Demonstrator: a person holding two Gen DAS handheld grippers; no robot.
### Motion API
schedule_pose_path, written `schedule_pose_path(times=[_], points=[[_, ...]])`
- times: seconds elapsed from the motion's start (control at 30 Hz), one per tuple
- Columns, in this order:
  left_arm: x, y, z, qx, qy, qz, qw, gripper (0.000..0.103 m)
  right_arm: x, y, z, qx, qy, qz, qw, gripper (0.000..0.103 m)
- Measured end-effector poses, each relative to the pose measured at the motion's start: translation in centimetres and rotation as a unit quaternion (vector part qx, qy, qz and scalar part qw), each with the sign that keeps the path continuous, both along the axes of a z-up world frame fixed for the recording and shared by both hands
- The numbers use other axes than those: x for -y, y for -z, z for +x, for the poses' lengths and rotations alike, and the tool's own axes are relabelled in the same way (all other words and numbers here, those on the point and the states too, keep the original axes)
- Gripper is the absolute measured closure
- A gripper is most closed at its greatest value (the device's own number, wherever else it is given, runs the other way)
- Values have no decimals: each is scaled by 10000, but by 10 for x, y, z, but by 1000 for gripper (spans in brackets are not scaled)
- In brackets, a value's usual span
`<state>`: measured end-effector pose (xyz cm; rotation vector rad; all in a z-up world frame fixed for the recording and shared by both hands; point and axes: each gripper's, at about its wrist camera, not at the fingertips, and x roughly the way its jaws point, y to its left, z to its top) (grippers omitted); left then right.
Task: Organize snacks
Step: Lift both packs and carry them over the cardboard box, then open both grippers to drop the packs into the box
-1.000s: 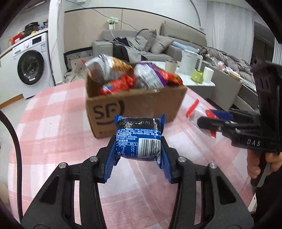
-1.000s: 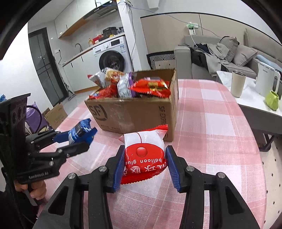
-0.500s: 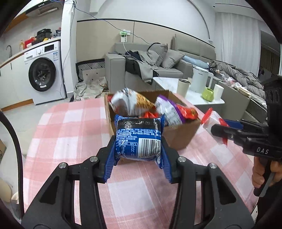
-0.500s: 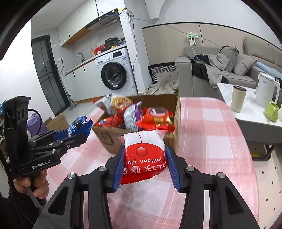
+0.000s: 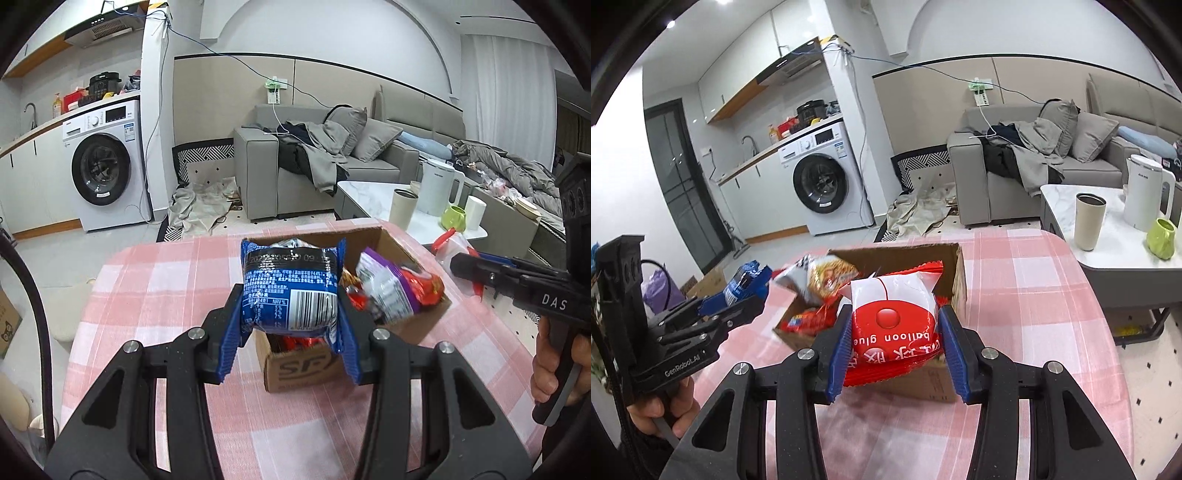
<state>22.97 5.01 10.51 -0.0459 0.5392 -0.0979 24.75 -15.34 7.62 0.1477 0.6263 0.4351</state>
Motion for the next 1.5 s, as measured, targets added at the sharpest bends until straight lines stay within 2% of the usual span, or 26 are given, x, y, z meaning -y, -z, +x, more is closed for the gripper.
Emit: schedule_pose_path(times=[0.23,0.77,0.93,1.2,1.4,1.5], points=[[2,4,25,96,12,236,9997,60,-5,3,24,14,114,108,9999,57],[21,14,84,1,223,352,9991,60,-16,23,68,-76,215,117,9997,57],[27,21,104,-187,341,238,9990,60,-19,28,76,-92,202,92,9997,57],[42,42,128,-364,354,351,9981,60,-20,30,82,-72,198,60,9998,57],[47,48,147,-437,312,349,9979,60,-22,30,88,-76,165,21,9998,57],[48,50,152,-467,260,319,9981,59,-24,30,88,-76,170,-23,9998,52]])
